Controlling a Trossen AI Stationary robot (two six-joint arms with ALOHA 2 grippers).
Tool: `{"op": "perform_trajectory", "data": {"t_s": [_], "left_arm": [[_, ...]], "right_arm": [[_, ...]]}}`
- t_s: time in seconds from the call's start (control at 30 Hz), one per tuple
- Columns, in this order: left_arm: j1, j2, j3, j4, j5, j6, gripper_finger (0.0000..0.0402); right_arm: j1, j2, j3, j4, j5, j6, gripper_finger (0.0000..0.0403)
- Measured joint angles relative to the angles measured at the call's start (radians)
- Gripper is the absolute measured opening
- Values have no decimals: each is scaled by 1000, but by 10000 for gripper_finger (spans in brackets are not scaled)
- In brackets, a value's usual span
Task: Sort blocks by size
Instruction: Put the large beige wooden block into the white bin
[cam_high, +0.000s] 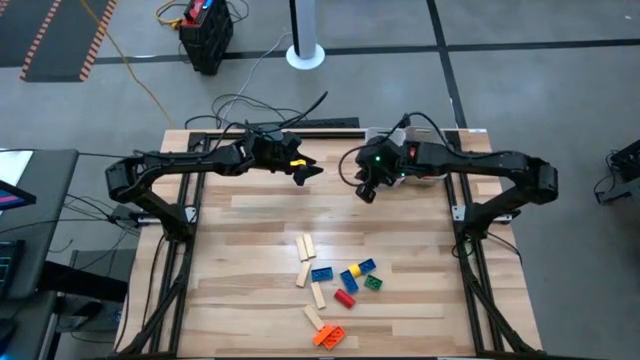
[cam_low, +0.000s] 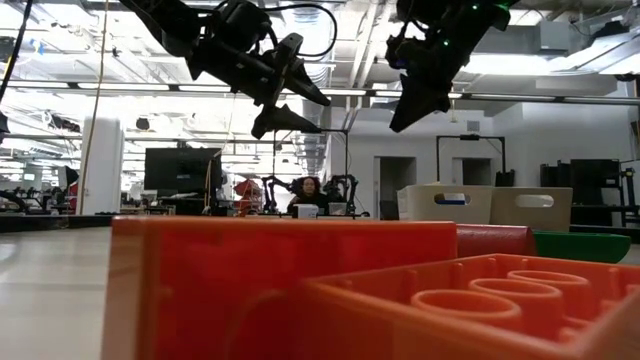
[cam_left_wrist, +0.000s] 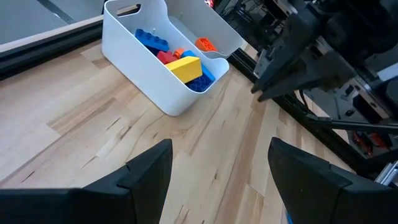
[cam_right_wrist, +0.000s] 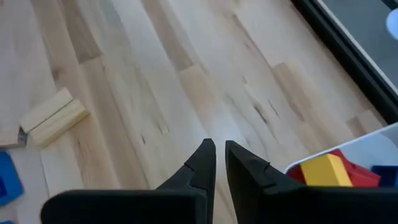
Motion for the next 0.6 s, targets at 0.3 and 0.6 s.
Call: {"op": "perform_trajectory", "data": {"t_s": [0.3, 0.6], "left_arm": [[0, 0, 0, -5, 0, 0, 254], [0, 0, 0, -16, 0, 0, 254]], "right_arm": [[28, -57, 0, -97, -125, -34, 67], [55, -66, 0, -171, -132, -72, 67]]}}
